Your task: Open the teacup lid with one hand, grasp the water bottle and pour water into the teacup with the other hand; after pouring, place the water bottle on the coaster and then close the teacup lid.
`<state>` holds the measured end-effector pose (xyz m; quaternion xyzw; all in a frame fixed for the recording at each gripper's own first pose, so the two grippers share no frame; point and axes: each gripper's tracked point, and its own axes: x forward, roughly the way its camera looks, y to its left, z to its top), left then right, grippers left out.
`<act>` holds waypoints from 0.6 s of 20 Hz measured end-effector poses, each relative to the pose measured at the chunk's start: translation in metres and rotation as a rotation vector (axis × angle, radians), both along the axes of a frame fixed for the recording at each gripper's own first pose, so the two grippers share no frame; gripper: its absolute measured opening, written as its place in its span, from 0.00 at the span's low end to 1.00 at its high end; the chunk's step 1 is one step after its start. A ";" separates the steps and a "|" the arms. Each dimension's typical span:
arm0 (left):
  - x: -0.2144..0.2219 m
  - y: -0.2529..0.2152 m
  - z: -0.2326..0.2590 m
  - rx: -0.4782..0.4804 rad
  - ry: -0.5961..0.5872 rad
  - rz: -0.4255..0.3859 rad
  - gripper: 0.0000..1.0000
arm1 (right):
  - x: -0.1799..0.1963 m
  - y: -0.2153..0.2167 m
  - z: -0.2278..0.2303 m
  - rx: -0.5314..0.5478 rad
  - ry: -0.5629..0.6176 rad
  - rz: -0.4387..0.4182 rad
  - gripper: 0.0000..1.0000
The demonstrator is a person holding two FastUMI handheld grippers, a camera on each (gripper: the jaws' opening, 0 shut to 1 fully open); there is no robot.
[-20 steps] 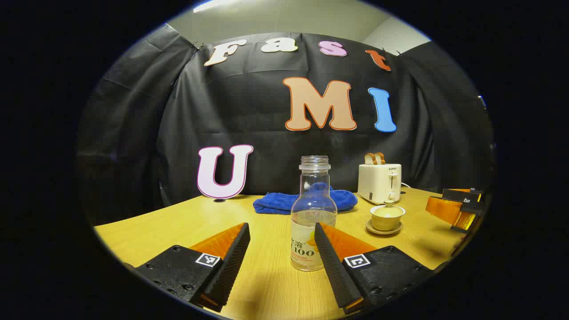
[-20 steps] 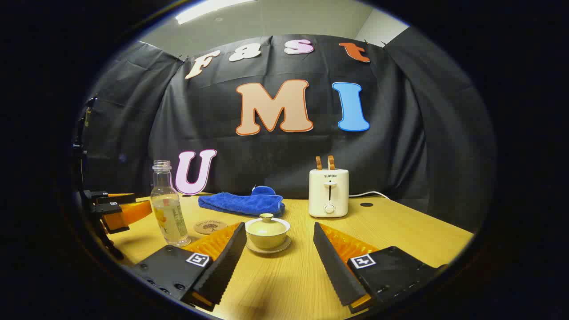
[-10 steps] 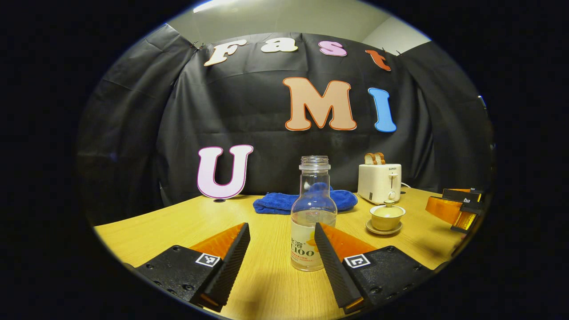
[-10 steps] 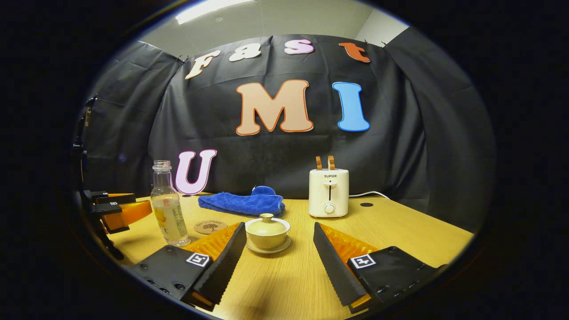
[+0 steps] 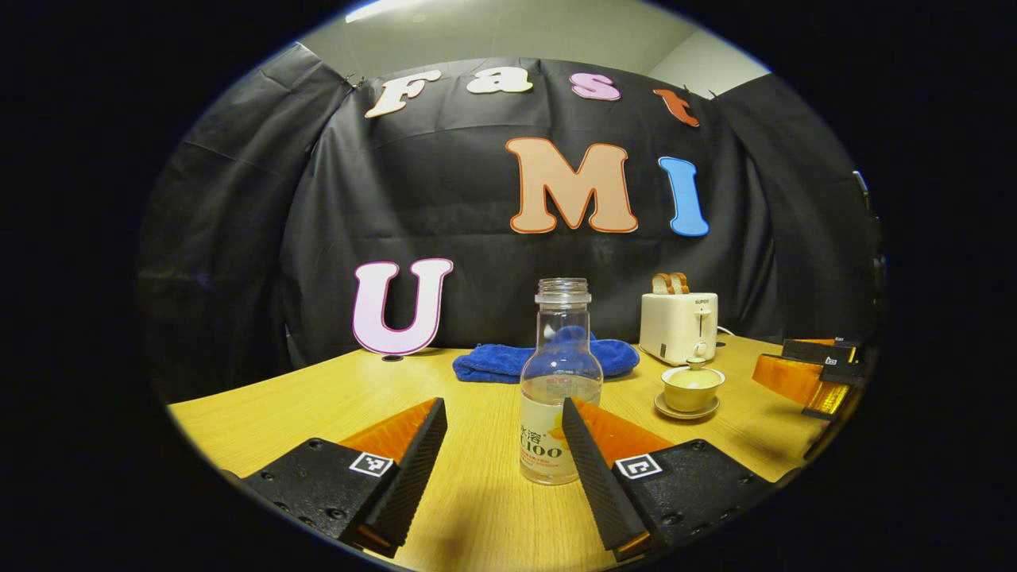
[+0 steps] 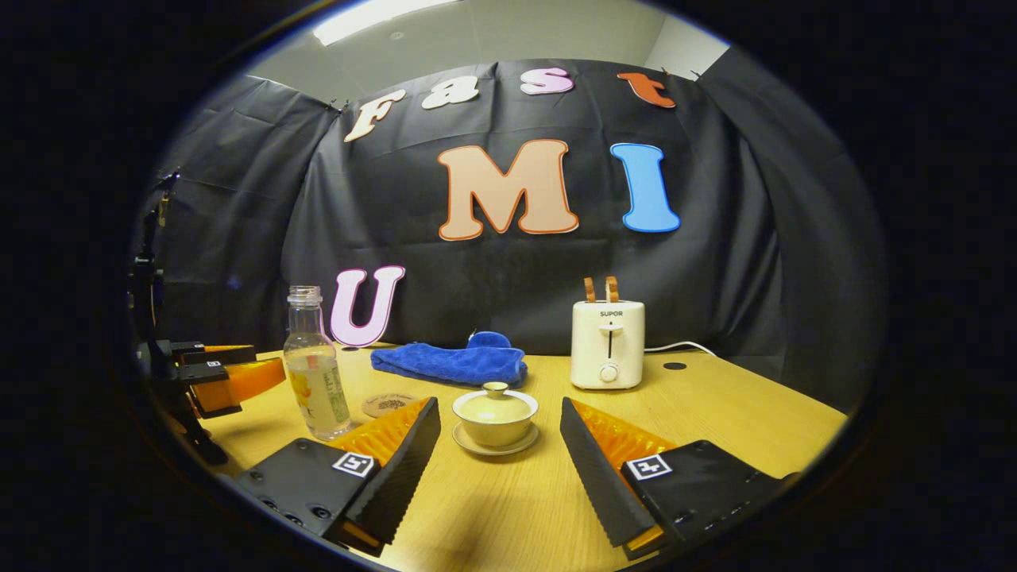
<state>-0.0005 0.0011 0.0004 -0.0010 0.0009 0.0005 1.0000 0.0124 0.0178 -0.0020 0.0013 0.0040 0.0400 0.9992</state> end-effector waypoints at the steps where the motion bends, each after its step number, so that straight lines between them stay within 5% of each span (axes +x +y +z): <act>1: 0.000 0.000 0.000 0.000 0.000 0.000 0.86 | 0.004 0.001 -0.001 0.000 0.000 0.002 0.98; 3: 0.000 0.001 -0.001 0.000 0.001 0.000 0.86 | 0.014 0.005 -0.002 0.000 0.001 0.012 0.92; 12: 0.001 -0.002 0.000 0.001 -0.001 -0.012 0.86 | 0.064 0.020 -0.008 -0.002 0.034 0.042 0.98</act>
